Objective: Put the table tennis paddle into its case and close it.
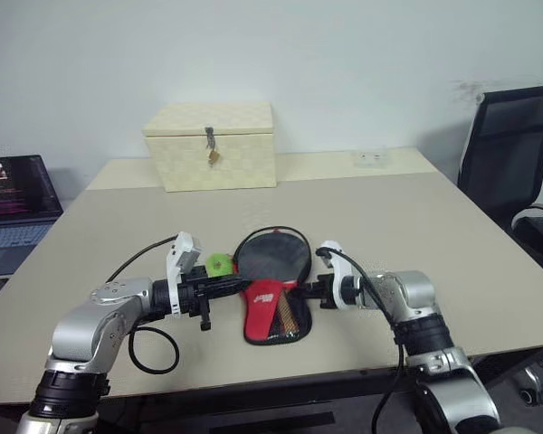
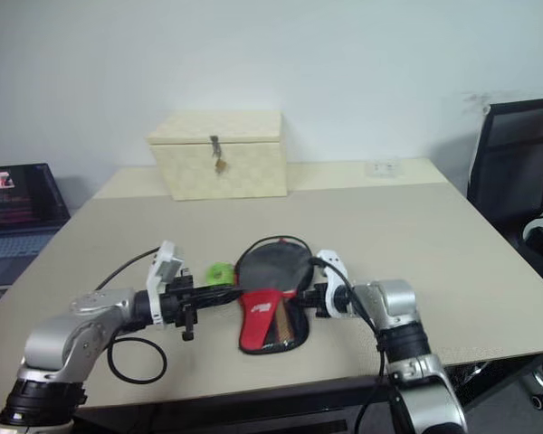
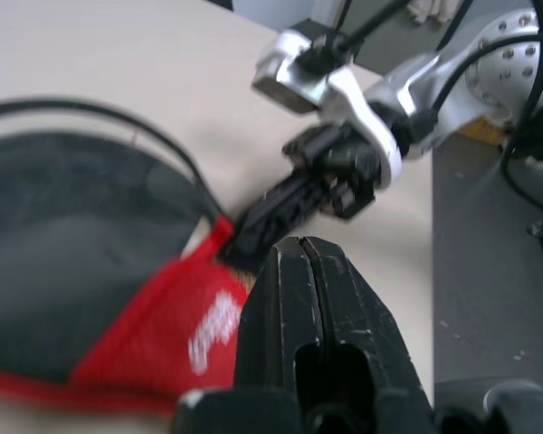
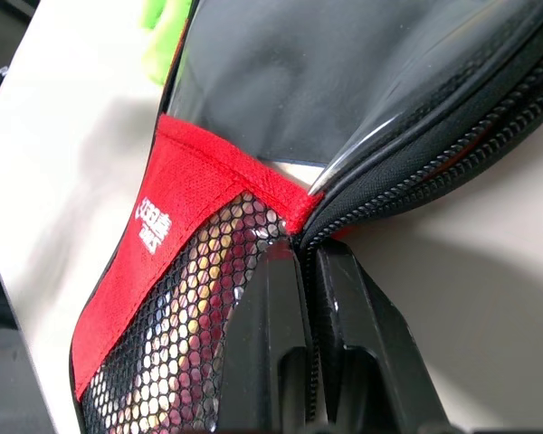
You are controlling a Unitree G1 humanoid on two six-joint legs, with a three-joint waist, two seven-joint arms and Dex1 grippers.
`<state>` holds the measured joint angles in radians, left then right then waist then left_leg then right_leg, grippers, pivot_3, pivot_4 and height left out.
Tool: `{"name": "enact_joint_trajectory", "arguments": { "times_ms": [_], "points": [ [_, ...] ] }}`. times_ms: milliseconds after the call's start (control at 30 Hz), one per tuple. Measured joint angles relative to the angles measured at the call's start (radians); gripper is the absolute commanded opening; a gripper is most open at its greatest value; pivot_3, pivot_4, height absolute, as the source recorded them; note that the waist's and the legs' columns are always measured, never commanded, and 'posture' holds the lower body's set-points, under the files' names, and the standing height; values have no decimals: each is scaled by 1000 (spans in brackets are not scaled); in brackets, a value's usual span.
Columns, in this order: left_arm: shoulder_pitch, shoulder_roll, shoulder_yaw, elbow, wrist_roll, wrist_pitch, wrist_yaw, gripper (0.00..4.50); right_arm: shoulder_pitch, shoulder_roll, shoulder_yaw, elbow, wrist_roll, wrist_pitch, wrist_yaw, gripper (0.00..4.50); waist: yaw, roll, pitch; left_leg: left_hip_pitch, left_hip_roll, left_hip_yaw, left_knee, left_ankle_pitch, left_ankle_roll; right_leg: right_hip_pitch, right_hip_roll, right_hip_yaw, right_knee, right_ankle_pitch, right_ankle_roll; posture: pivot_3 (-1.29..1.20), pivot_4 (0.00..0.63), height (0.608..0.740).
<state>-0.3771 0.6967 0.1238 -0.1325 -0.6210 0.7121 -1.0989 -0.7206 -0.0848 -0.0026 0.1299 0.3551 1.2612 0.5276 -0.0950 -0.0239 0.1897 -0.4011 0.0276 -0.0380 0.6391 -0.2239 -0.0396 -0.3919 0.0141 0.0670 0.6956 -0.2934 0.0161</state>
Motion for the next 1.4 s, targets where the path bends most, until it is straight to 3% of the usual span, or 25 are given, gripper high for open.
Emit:
{"name": "enact_joint_trajectory", "arguments": {
  "times_ms": [400,1133,1167,1400],
  "points": [
    [8,10,-1,-5,-8,2,-1,0,156,81,-103,-293,65,208,-156,22,11,0,0,0,0,1,-4,0,0,-1,0,1,-3,-3,4,0,150,740],
    [6,16,-2,-5,-8,-1,-2,0,199,77,-127,-364,118,255,-203,22,12,0,0,-5,0,1,-11,0,0,-4,0,-1,-14,0,-1,0,150,740],
    [6,16,-2,-5,-8,-2,-2,0,199,76,-126,-365,119,255,-203,542,12,0,0,-5,0,1,-11,0,0,-4,0,-1,-14,0,-1,0,150,740],
    [22,19,-1,-5,-6,-18,11,0,205,-94,-35,-495,145,252,-162,2699,12,0,0,-6,0,1,-11,0,0,-5,0,-1,-14,0,0,0,150,740]
  ]
}}
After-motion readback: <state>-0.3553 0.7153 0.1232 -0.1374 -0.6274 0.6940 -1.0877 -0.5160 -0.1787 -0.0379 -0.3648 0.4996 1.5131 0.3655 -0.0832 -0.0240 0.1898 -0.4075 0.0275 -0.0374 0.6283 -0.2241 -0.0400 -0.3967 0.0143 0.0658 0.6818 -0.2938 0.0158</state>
